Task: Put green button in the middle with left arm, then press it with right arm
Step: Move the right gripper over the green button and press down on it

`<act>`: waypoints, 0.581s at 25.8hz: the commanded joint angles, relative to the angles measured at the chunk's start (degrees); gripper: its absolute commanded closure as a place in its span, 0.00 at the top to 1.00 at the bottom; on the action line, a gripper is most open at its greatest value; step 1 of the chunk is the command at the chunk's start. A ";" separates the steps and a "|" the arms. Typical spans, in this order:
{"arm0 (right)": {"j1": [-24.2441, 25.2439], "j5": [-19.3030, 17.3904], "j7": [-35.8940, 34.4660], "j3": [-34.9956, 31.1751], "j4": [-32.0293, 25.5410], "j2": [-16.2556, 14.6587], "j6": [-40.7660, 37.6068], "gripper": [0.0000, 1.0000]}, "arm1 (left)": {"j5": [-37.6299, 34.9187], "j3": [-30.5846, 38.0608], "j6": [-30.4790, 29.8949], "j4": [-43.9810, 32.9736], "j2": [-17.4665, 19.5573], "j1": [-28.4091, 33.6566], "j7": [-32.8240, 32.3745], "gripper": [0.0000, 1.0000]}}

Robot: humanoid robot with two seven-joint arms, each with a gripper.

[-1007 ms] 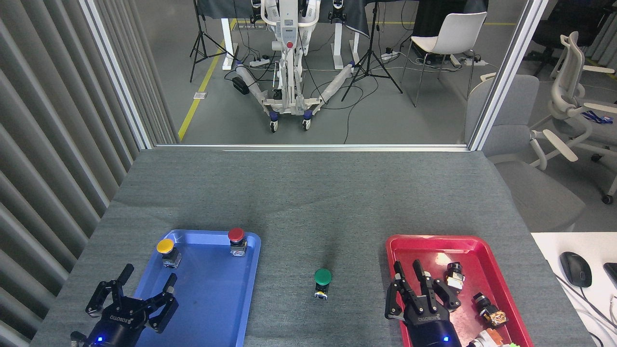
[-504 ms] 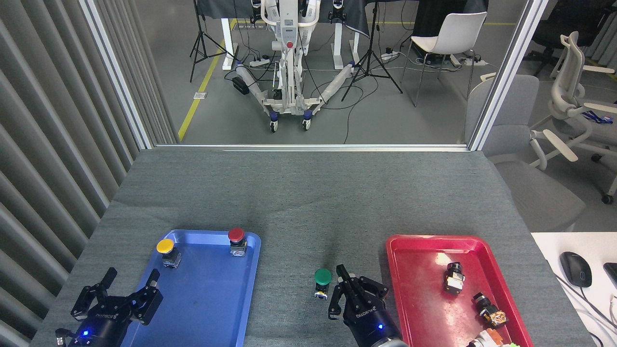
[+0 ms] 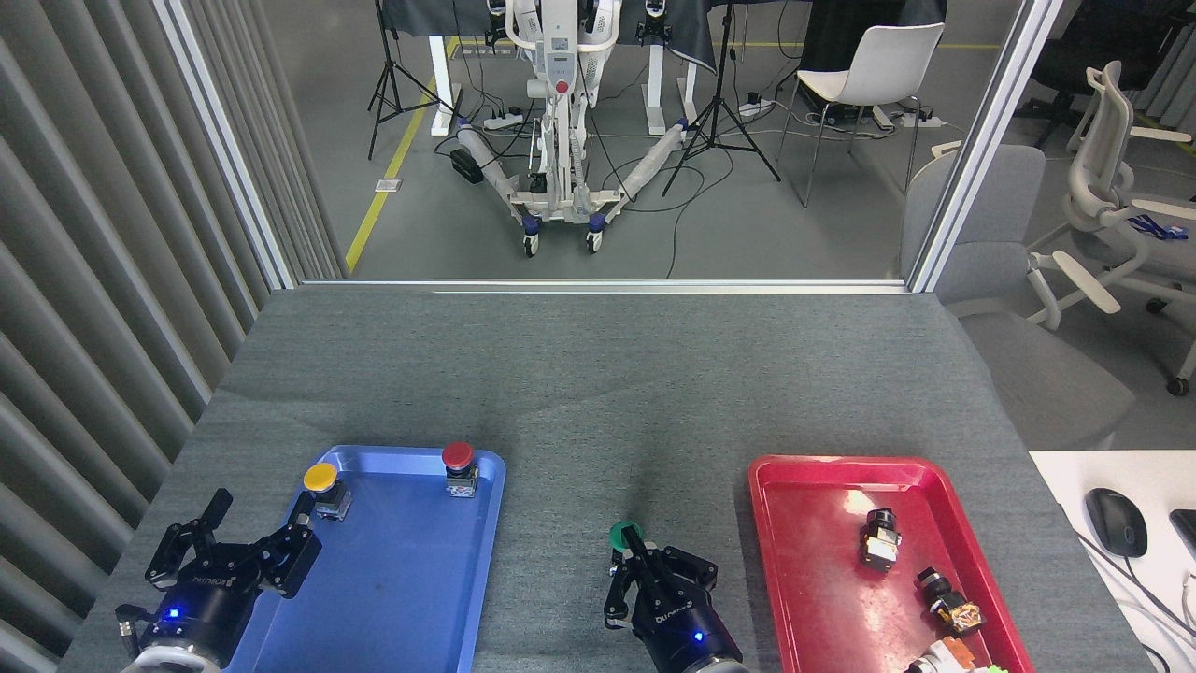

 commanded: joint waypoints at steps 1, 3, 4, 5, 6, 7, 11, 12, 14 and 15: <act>-0.88 0.00 -0.09 0.04 1.98 0.40 0.36 0.00 | -0.02 -0.08 -0.18 -0.13 0.20 -0.37 0.07 1.00; -1.05 0.00 -0.27 0.57 3.47 0.49 0.97 0.00 | -0.02 -0.08 -0.54 -0.04 0.37 -0.46 -0.11 1.00; -1.05 -0.09 -0.80 0.83 3.83 0.48 1.06 0.00 | -0.02 -0.08 -0.54 -0.30 0.46 -0.46 -0.20 1.00; -1.05 -0.09 -1.41 0.92 3.83 0.40 1.06 0.00 | 0.15 0.28 -0.54 -0.48 0.64 -0.37 -0.20 1.00; -1.05 -0.09 -1.59 1.01 3.83 0.31 1.15 0.00 | 0.24 0.54 -0.27 -0.48 0.99 -0.37 -0.20 1.00; -1.05 -0.18 -1.67 1.09 3.83 0.22 1.15 0.00 | 0.24 0.63 -0.18 -0.39 1.16 -0.73 -0.20 1.00; -1.05 -0.18 -2.29 1.62 3.21 0.40 2.38 0.00 | 0.59 0.72 -0.10 -0.04 1.16 -1.34 -0.20 1.00; -1.05 -0.26 -3.26 1.80 2.60 0.48 2.82 0.00 | 0.68 0.72 -0.10 -0.13 1.16 -1.34 -0.20 1.00; -1.05 -0.44 -5.63 1.80 -0.13 0.49 4.05 0.00 | 0.68 0.72 -0.01 0.14 1.16 -1.43 -0.20 1.00; -1.05 -0.53 -6.07 1.62 -1.80 0.49 4.67 0.00 | 0.59 0.63 -0.10 0.22 1.16 -1.60 -0.20 1.00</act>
